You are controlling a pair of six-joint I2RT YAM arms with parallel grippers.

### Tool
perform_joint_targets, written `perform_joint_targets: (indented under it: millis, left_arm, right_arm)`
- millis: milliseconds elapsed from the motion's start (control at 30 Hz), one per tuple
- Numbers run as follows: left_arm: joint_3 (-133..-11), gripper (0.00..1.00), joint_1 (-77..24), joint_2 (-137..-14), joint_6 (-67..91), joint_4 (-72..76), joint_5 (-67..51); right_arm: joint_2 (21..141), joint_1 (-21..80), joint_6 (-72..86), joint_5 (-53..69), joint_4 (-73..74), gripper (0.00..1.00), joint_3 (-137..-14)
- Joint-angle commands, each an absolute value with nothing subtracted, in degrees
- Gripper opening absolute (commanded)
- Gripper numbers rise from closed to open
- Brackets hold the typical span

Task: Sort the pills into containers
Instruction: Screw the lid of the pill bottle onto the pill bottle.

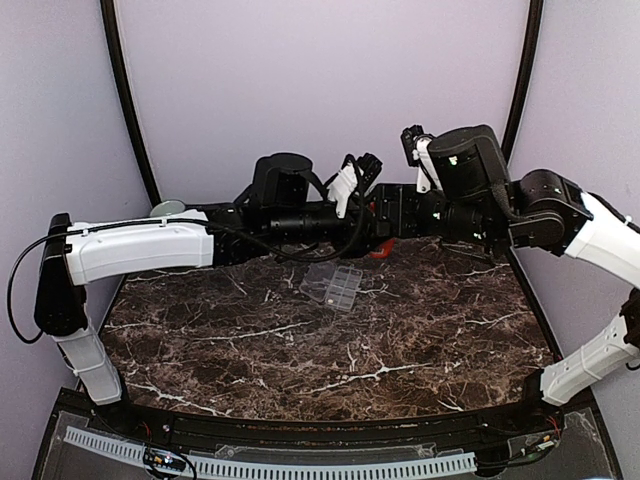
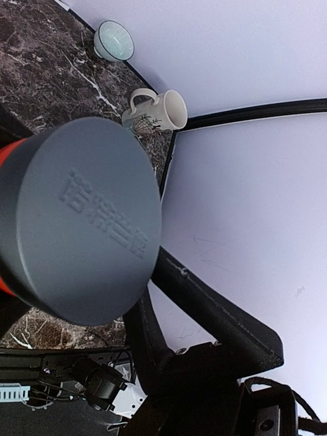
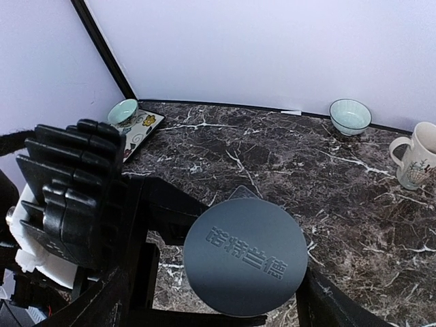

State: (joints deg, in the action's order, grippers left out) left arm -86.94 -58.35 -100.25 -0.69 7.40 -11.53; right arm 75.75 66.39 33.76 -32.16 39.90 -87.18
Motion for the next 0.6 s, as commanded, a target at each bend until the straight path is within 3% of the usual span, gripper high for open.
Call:
perform_joint_targets:
  millis: [0, 567]
  left_arm:
    - [-86.17, 0.00, -58.71, -95.97, 0.63, 15.58, -11.66]
    - [-84.09, 0.00, -58.02, -95.32, 1.67, 19.70, -10.13]
  right_arm:
    - [73.64, 67.29, 33.42, -29.10, 38.40, 0.85, -84.65]
    - [70.02, 65.63, 32.72, -29.68, 39.67, 0.98, -80.13]
